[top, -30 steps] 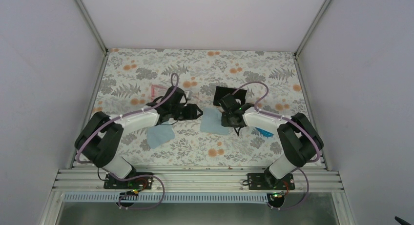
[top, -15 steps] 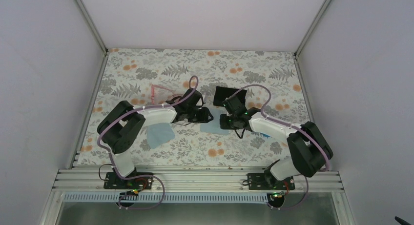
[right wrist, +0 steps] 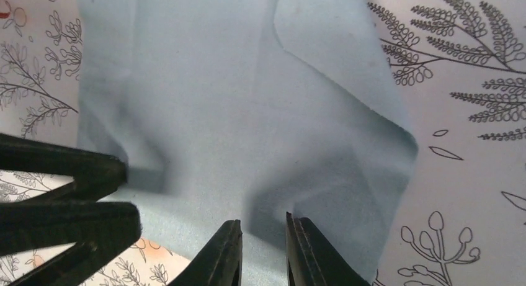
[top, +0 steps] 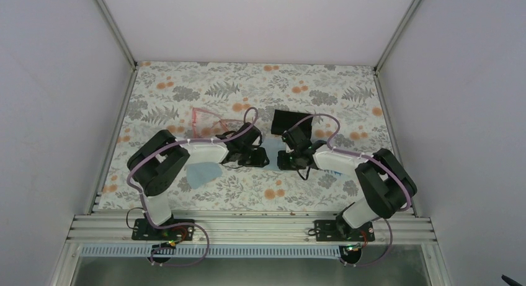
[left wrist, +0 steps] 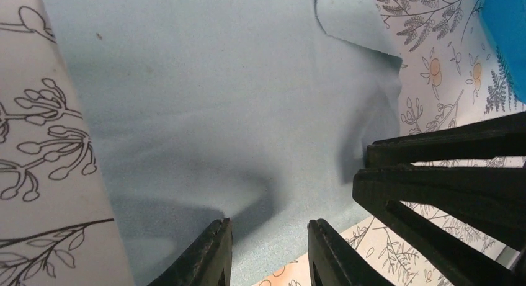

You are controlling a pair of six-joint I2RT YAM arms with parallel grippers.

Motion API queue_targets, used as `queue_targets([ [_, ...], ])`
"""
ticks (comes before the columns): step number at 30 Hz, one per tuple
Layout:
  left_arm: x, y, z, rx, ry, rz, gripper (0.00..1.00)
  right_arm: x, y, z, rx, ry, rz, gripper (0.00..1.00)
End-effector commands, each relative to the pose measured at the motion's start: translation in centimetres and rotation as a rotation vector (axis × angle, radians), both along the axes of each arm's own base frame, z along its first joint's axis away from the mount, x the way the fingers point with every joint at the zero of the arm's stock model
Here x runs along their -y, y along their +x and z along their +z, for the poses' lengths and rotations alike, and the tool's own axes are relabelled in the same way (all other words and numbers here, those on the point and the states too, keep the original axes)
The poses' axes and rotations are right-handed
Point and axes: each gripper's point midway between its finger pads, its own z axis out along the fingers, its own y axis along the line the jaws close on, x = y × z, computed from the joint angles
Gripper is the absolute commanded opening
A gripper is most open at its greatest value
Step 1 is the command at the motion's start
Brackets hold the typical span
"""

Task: Organize the sunglasses
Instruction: Adjust the glasses cleaning cloth at the center of the board.

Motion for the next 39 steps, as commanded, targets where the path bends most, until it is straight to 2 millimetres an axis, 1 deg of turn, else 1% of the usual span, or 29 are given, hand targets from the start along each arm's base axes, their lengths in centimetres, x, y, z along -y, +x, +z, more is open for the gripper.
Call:
queue_targets([
  [1,-2.8,-2.3,-2.2,-0.054,0.143,0.016,0.32,0.9,-2.0,-2.4,-0.075,-0.047,-0.014,0.22],
  [6,-3.7,-4.4,-2.5,-0.072,0.175,0.011,0.32,1.5,-4.8,-2.8,-0.12,-0.059,-0.004,0.21],
  [9,-4.0,-6.4,-2.4,-0.087,0.178,0.002,0.32,1.9,-6.5,-2.6,-0.138,-0.049,0.005,0.22],
  [13,-3.7,-8.7,-1.9,-0.087,0.173,-0.021,0.32,1.4,-9.3,-1.8,-0.19,0.034,0.05,0.23],
  [14,-3.5,-9.0,-1.5,-0.075,0.165,-0.022,0.32,1.5,-10.0,-1.8,-0.204,0.049,0.054,0.23],
  [16,-3.4,-9.5,-1.0,-0.066,0.144,-0.009,0.32,1.7,-10.4,-1.3,-0.196,0.059,0.051,0.23],
  [17,-3.4,-9.4,-0.6,-0.057,0.127,0.001,0.32,1.9,-10.2,-0.9,-0.176,0.054,0.043,0.23],
  [19,-3.2,-9.0,0.4,-0.028,0.093,0.02,0.32,2.1,-9.0,0.2,-0.112,0.04,0.022,0.24],
  [22,-2.7,-7.7,2.1,0.039,0.068,0.038,0.32,1.9,-6.2,2.7,0.002,0.025,-0.02,0.24],
  [24,-2.1,-6.9,3.2,0.079,0.051,0.036,0.32,1.7,-4.5,4.0,0.064,0.01,-0.054,0.23],
  [27,-1.5,-5.4,3.8,0.105,0.036,0.048,0.31,1.4,-2.2,5.0,0.125,-0.015,-0.102,0.2],
  [28,-1.2,-4.8,3.9,0.107,0.027,0.052,0.29,1.1,-1.6,5.2,0.136,-0.013,-0.108,0.15],
  [31,-0.5,-3.2,4.0,0.113,-0.014,0.06,0.25,-0.1,-0.4,5.0,0.138,-0.009,-0.106,0.11],
  [35,0.5,-1.6,3.3,0.087,-0.053,0.04,0.21,-0.9,0.5,3.5,0.106,-0.03,-0.106,0.09],
  [39,0.3,-0.6,1.7,0.049,-0.047,0.024,0.21,-1.2,0.8,2.5,0.085,-0.022,-0.107,0.09],
])
